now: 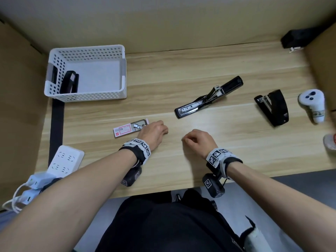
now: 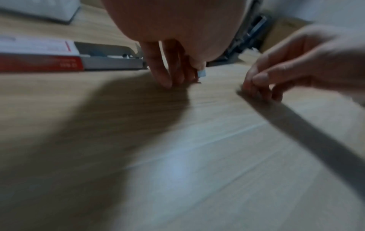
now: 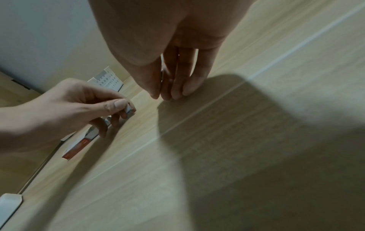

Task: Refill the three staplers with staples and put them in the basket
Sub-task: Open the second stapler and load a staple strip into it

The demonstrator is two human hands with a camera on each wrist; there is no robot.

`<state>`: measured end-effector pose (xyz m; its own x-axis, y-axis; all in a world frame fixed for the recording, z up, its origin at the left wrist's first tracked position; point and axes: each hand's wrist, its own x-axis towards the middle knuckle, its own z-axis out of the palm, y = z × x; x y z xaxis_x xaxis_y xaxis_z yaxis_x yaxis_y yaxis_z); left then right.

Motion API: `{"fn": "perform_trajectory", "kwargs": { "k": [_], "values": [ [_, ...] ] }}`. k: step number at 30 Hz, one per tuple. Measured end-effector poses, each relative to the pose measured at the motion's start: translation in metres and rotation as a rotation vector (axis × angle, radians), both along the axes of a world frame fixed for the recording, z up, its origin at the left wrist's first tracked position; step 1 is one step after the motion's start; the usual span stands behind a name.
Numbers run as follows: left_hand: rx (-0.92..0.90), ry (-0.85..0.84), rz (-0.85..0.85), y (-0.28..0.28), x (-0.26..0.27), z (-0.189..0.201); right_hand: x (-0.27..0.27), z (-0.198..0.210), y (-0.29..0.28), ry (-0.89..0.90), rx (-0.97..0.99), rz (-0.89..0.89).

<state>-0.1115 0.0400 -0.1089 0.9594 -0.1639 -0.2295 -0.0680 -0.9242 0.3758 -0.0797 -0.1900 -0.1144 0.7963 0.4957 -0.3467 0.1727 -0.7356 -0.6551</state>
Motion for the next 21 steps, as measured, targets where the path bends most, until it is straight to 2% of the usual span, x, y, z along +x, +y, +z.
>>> {"fn": "perform_trajectory", "kwargs": {
  "k": [2,6,9,16,21],
  "values": [
    [-0.022,-0.008,0.055,-0.001,0.0,0.0,0.004,0.0,0.008,-0.004,0.004,-0.018],
    [0.059,-0.005,-0.008,-0.002,0.001,0.0,0.009,-0.003,0.021,0.005,0.009,-0.016],
    [0.065,-0.005,0.014,-0.002,0.004,-0.001,0.01,-0.004,0.024,0.016,0.017,-0.016],
    [-0.095,0.055,0.158,0.0,-0.001,0.003,0.01,-0.009,0.032,0.01,0.059,-0.067],
    [-0.121,0.025,0.212,0.017,-0.016,0.004,0.011,-0.011,0.052,-0.07,0.041,0.026]
  ]
}}
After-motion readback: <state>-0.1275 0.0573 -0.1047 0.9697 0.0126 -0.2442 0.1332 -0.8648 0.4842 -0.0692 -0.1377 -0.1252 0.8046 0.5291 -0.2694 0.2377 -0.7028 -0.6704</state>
